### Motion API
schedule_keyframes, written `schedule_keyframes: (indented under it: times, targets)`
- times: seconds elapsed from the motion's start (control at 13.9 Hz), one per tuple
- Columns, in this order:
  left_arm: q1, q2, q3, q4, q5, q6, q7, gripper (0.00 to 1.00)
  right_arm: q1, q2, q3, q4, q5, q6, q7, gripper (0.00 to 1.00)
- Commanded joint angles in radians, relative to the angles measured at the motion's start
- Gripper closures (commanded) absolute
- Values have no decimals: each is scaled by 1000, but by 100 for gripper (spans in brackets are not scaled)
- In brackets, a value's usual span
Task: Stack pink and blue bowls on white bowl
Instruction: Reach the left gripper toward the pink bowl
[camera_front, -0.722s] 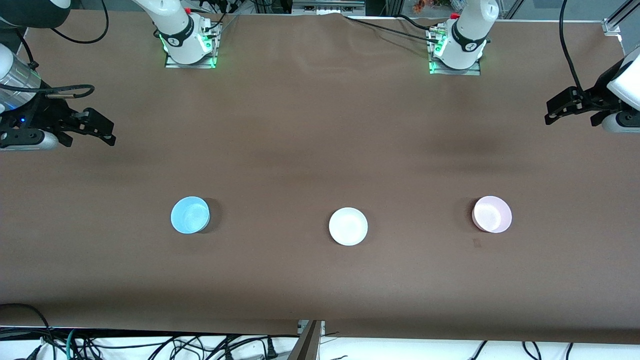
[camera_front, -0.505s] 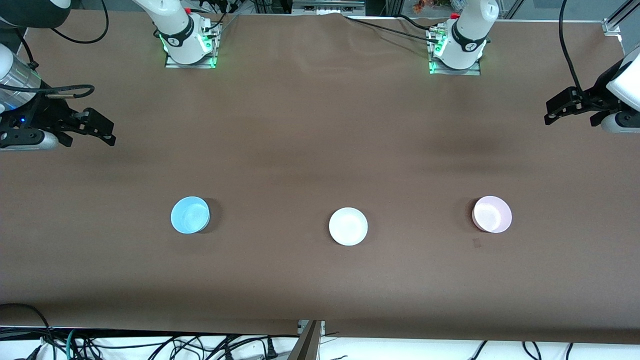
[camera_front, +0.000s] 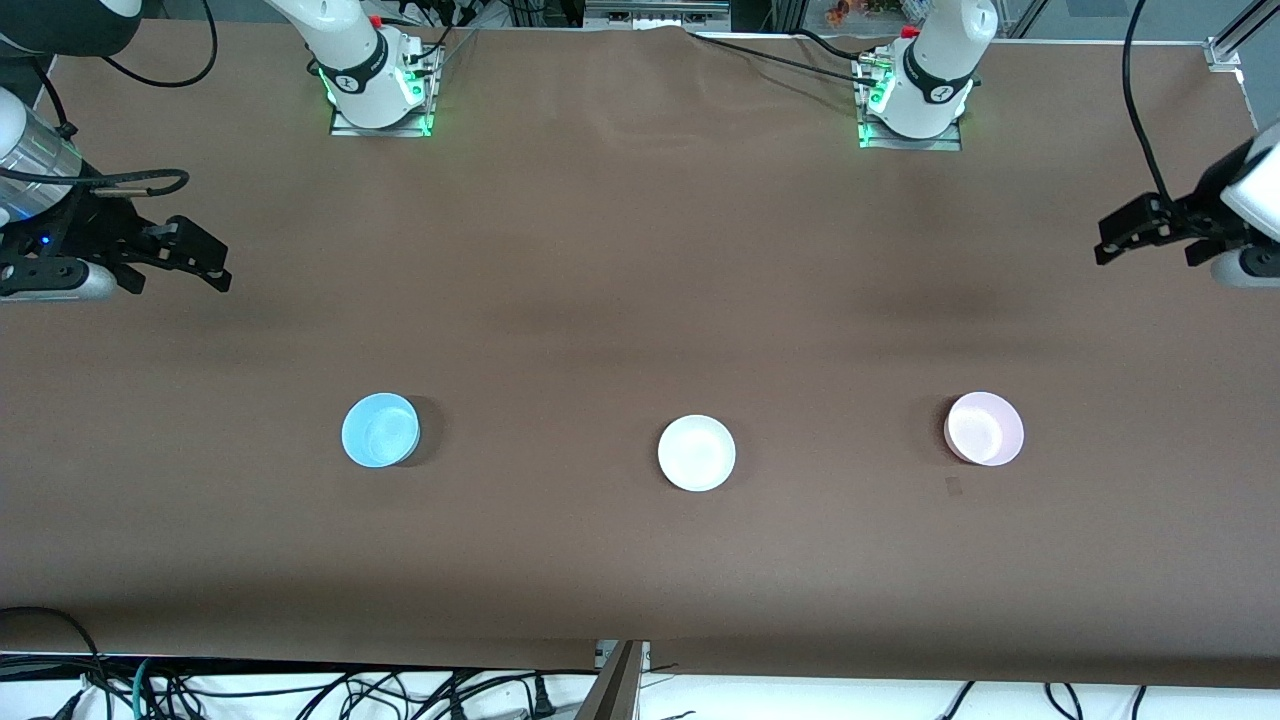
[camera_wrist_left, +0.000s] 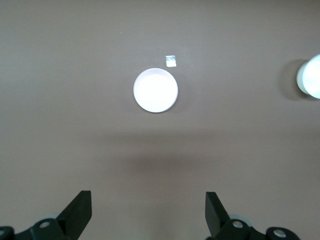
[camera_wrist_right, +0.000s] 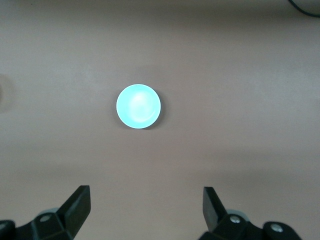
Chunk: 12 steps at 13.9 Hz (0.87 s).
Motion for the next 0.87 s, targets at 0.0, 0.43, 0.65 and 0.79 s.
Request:
schedule_keyframes:
  times: [0.0,0.43,0.65,0.79]
  targets:
    - [60,63,-4,33,-14,64,14,0,0,-2,-2,2,15,2,-4,1]
    - [97,233,-5,33,-26,202,17,0,1,-2,-2,2,15,2,-16,1]
    - [103,325,-5,30,-27,268,93,0,1,-4,0,2,15,-4,-18,1]
    - [119,373,-7,25,-37,306,125,0,1,-2,0,1,15,1,-16,1]
